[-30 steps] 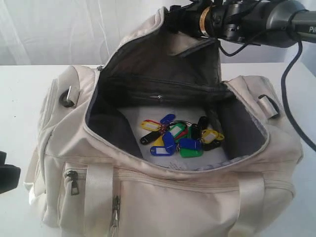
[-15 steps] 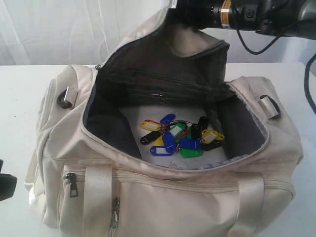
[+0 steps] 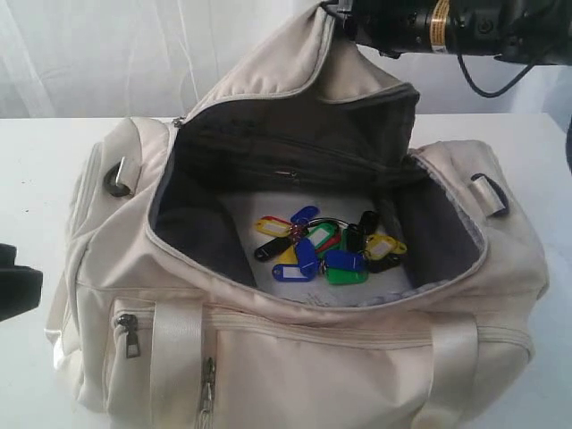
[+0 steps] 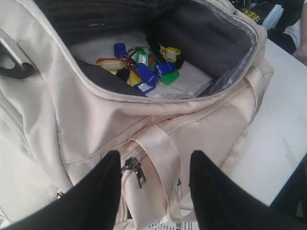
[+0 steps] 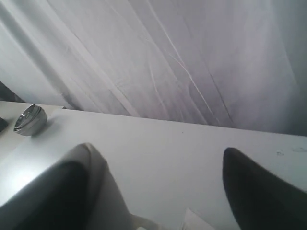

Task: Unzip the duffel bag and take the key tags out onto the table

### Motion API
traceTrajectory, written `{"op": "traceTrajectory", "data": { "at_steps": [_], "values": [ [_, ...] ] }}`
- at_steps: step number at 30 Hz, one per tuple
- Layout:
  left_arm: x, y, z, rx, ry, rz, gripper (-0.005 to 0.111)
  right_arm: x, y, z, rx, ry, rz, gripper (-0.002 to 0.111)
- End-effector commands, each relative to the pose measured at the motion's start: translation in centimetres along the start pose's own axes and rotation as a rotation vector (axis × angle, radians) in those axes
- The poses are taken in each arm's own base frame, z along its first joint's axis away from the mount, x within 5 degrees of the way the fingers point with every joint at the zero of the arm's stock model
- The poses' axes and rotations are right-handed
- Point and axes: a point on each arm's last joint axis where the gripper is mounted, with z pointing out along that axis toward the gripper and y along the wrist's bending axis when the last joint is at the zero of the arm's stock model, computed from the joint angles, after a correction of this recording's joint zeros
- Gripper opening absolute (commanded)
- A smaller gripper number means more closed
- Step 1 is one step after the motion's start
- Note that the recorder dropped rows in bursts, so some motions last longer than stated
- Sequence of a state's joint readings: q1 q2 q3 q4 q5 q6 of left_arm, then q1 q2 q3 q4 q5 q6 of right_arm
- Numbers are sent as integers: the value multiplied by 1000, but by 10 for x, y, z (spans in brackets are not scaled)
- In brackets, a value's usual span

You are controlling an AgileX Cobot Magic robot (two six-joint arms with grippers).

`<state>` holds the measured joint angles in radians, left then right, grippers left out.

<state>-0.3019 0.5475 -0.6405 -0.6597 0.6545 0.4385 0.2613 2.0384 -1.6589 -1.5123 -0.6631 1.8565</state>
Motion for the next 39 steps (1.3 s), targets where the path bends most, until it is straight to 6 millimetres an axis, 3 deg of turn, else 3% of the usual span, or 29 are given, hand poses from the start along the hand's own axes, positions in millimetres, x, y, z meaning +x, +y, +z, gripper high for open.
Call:
{"op": "traceTrajectory", "data": {
  "at_steps": [1,5,7,10,12,16,19,23,27,30,36,39],
  "values": [
    [-1,2,7,23,23,-36,49,18,-19,9,8,53,106,68],
    [-1,6,15,29,62,-51,49,46,-7,20,-88,242,32,68],
    [0,7,16,30,70,-53,49,47,-11,22,-34,241,6,68],
    [0,6,16,34,75,-53,49,38,-31,22,193,130,87,68],
    [1,6,16,42,86,-53,49,37,-32,22,208,122,86,68],
    [1,6,16,43,90,-51,49,42,-10,20,-54,204,175,68],
    [2,5,16,45,95,-50,49,44,1,17,-157,253,177,68],
    [-1,7,16,33,66,-47,48,45,4,16,-191,271,175,68],
    [-17,9,17,18,-104,62,37,46,2,15,-174,286,153,68],
    [-28,15,28,6,-182,220,38,47,3,15,-185,292,154,68],
    [-42,32,68,55,-261,438,63,47,3,15,-184,291,154,68],
    [-48,45,91,46,-341,549,67,47,3,15,-184,291,154,68]
  ]
}}
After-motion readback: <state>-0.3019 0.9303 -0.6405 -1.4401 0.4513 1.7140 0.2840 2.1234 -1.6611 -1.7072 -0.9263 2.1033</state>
